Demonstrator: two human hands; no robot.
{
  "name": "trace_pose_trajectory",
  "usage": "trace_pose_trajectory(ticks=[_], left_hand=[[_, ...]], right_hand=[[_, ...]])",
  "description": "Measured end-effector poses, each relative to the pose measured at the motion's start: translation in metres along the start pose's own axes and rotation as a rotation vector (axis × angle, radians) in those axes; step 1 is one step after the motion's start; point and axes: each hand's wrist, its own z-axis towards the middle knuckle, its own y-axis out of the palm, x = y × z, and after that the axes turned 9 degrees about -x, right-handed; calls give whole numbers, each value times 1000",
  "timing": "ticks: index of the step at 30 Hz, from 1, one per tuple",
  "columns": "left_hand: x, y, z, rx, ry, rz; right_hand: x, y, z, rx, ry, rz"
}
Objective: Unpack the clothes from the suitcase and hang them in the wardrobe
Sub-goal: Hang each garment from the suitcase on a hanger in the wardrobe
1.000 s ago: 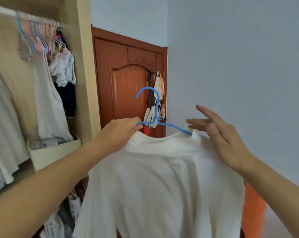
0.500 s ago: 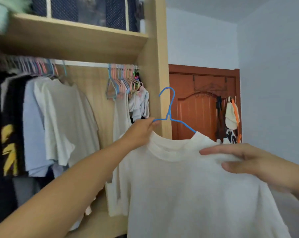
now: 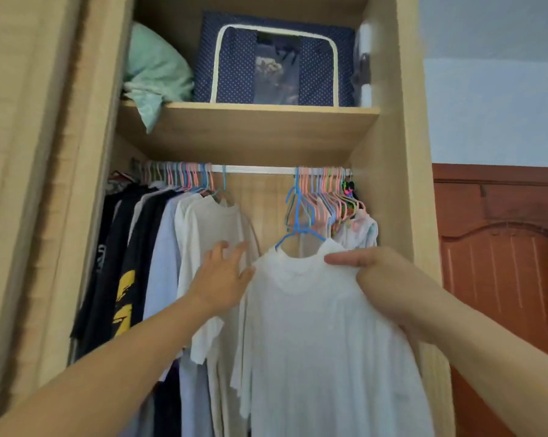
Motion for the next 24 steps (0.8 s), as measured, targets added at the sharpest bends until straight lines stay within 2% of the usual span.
trace_pose_trajectory(ticks=[5, 8, 11, 15, 21, 24], left_hand=[[-108, -55, 15, 196, -107, 172], [-167, -82, 28, 383, -81, 402], [-227, -112, 48, 469, -100, 556], [-277, -129, 76, 535, -199, 463], [-303, -119, 93, 633, -156, 327], [-304, -115, 95, 639, -151, 332]], right_hand=[[-67, 28, 119, 147, -63, -146], [-92, 53, 206, 192, -92, -307], [-103, 83, 285, 214, -69, -476], [-108, 120, 362, 154, -42, -503], [-111, 181, 398, 21, 158, -366], [-134, 211, 402, -21, 55, -257]])
